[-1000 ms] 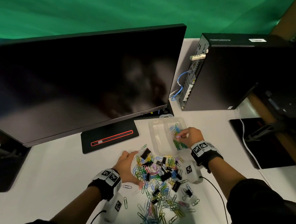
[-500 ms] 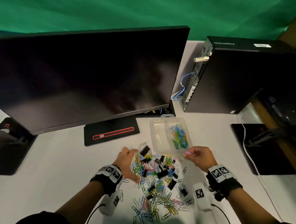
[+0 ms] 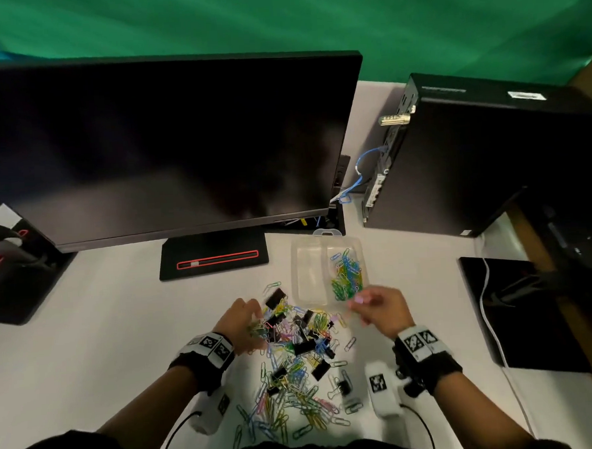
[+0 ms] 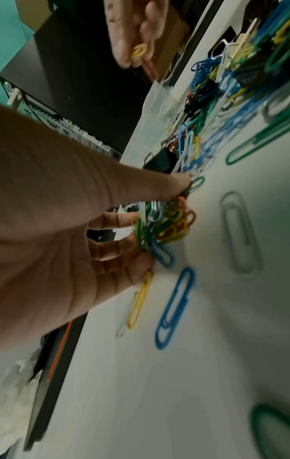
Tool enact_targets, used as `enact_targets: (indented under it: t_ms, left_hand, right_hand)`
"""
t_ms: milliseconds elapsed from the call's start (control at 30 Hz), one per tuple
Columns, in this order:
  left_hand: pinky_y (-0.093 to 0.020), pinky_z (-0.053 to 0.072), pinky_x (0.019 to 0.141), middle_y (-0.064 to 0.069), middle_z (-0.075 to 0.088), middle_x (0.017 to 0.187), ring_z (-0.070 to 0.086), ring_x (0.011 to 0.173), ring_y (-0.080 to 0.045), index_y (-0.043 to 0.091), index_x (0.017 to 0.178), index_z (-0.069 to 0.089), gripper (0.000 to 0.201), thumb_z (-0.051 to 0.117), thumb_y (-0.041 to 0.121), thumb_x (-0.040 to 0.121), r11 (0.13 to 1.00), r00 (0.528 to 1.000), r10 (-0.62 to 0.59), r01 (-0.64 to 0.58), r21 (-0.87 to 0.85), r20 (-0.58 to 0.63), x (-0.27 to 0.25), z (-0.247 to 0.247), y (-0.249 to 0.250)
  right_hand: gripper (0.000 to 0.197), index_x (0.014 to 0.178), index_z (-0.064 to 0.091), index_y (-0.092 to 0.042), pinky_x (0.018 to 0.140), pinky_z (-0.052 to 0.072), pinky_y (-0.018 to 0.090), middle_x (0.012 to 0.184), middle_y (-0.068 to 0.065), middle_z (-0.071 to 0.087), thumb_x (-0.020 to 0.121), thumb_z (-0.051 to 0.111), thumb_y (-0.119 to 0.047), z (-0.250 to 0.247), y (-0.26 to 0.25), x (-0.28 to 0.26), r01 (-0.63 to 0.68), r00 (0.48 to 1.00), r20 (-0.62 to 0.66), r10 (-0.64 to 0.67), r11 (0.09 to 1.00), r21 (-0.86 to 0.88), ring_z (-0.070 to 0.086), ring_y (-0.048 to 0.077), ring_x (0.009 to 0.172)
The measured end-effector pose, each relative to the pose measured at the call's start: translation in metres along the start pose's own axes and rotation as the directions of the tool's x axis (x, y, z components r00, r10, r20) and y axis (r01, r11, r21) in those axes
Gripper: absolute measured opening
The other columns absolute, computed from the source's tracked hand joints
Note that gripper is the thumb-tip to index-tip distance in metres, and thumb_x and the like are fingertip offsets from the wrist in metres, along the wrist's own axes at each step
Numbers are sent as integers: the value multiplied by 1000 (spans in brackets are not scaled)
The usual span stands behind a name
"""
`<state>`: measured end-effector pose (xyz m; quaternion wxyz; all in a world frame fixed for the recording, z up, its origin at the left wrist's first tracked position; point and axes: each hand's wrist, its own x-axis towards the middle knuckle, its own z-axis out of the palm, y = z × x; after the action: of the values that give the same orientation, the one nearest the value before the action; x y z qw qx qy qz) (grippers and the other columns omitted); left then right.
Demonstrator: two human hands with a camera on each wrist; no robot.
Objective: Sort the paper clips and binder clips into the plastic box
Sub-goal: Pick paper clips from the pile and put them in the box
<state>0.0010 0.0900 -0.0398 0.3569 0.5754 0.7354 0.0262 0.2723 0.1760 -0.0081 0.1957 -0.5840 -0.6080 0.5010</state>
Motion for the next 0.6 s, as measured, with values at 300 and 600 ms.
enact_targets:
  t_ms: [300, 600]
  left_hand:
    - [-31, 42, 82, -7, 56, 103, 55, 101, -28, 19, 97, 47, 21, 60, 30, 85, 996, 997, -29, 34, 83, -68, -1, -1, 5]
    - [-28, 41, 78, -11, 63, 106, 57, 98, -27, 10, 106, 58, 25, 55, 29, 90, 993, 995, -73, 66, -95, -74, -6, -6, 0]
  right_hand:
    - [24, 74, 70, -2, 50, 56, 23, 62, 14, 64, 71, 77, -24, -18, -24, 50, -51, 981, -181, 68, 994, 95, 55, 17, 46]
    - [5, 78, 67, -14, 40, 46, 19, 61, 4, 66, 77, 71, -15, -27, 18, 8, 38, 997, 78, -19, 968, -247, 51, 14, 43]
